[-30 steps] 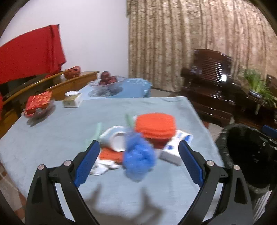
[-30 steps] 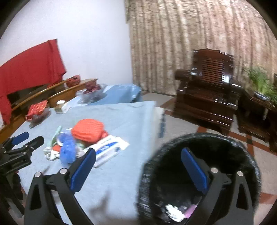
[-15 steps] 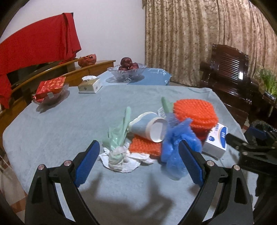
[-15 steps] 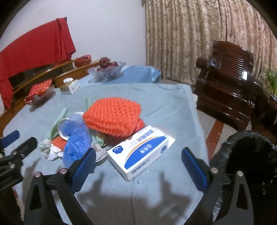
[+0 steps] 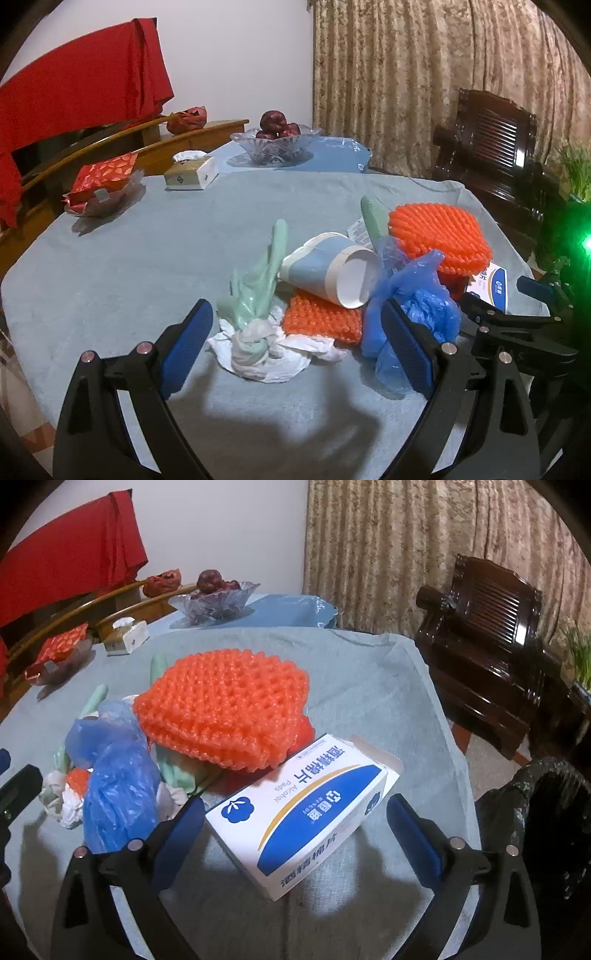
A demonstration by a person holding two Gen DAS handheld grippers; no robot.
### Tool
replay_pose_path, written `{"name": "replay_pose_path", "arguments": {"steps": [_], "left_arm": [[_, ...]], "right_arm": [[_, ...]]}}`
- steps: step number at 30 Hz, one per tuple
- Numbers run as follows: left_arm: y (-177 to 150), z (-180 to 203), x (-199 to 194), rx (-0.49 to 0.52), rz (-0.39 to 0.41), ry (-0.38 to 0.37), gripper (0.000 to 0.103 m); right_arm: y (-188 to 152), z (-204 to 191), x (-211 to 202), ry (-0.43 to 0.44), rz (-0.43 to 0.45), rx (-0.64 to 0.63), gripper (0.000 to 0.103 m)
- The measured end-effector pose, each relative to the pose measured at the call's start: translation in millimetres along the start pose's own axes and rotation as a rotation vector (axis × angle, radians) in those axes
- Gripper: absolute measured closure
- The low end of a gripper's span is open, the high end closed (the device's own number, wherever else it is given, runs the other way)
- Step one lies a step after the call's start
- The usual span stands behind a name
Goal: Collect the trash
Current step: 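Move both tools back over the table toward the remaining trash, then grasp blue plastic bag with left gripper while right gripper grasps alcohol pad box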
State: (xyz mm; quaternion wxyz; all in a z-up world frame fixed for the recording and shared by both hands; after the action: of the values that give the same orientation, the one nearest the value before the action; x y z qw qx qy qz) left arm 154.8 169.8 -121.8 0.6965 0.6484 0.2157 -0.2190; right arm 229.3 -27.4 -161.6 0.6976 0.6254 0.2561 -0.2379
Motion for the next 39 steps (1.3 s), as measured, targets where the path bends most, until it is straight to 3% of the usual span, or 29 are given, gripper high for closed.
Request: {"name": "replay_pose_path", "arguments": {"steps": [9, 18, 24, 33, 39], "left_arm": [[-2.7, 10.0, 2.3, -0.006, -0.009, -0.017, 0.013], [-4.0, 9.2, -3.3, -0.012, -0.004, 0.002, 0.013], [-3.6, 2.6, -4.6, -0.025, -0.008, 0.010, 0.013], [-8.4, 11.4, -0.7, -0.025, -0.018, -0.019, 0.013], [-9.0, 17.7, 0.6, -0.016, -0.022, -0.028, 0.013]], "right_arm": [[-5.9, 28.1, -15.4, -0.081, -0.012, -0.030, 0.006], [4.0, 9.7, -6.4, 0.006, -0.012, 0.023, 0.006], [-0.8, -5.0, 10.4, -0.062, -0.054, -0.009, 0.006], [-12.1, 25.4, -7.1, -0.132, -0.067, -0.039, 0.006], [-12.1, 27.0, -2.0, -0.080, -0.063, 0.011, 0.007]]}}
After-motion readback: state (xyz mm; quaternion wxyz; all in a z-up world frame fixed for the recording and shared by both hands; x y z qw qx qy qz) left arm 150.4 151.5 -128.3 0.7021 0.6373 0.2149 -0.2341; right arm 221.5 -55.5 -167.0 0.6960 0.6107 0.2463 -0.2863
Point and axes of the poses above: each gripper's, at about its wrist camera, not at the fingertips, and x roughly the way its jaws point, z to its right, y to its top, the point moved 1 cm from there along x, roughly the way its jaws point, and after that the axes turned 9 degrees about -y, right-handed, at the moved point
